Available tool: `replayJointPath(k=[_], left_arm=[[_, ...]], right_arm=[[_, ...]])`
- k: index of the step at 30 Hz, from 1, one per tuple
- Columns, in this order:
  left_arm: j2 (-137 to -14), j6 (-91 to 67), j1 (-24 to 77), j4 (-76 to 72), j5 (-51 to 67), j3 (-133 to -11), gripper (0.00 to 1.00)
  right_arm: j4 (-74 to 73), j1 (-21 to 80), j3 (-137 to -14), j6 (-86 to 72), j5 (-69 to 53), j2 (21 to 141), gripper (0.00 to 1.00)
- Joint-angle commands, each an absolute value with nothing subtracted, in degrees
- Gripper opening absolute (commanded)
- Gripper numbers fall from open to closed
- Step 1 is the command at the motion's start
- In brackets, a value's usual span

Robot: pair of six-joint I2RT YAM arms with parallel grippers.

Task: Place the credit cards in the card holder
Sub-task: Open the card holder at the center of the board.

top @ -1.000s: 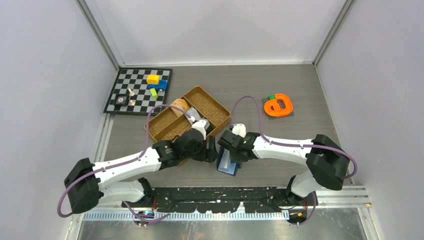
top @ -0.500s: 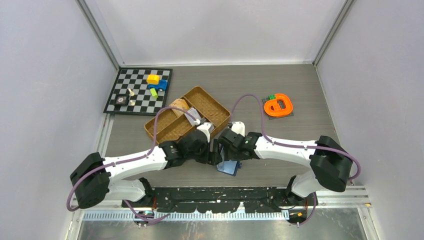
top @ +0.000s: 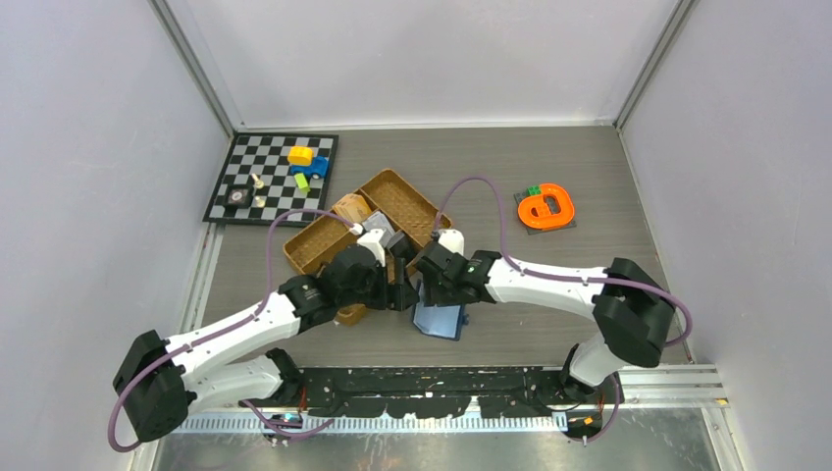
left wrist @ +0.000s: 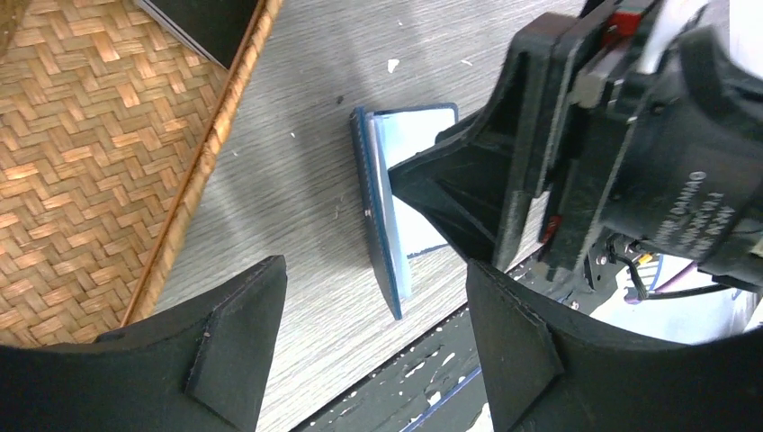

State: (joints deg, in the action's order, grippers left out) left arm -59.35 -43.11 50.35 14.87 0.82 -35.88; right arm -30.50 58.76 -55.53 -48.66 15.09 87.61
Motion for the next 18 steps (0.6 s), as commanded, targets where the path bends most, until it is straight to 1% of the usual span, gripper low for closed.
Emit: replayJointPath(k=[1,10,12,15,18], left_arm=[[-58.5,-41.5,48.6,16.9,4.9,-35.7,0.75],[-57.9,-40.8,47.0,17.6,6.7,-35.5,0.75],[-57.3,-40.4,46.3,18.3,6.8,-35.6,0.75],[-56.8,-40.0,45.1,20.3,6.0,-35.6,0.74],[-56.9,-40.1,44.1,21.5,5.9,-35.3,0.73]], right_arm=[[-26.8,59.1,-58.2,-48.9,13.1,91.5,0.46],[-24.0,59.1,-59.6,-50.1,10.6,97.7,0.37],[-24.3,59.1,-60.4,-49.9,10.4,98.5,0.36],[-24.0,59.1,-61.1,-49.8,9.3,98.9,0.36],[-23.4,59.1,-61.2,-49.9,8.2,98.9,0.41]])
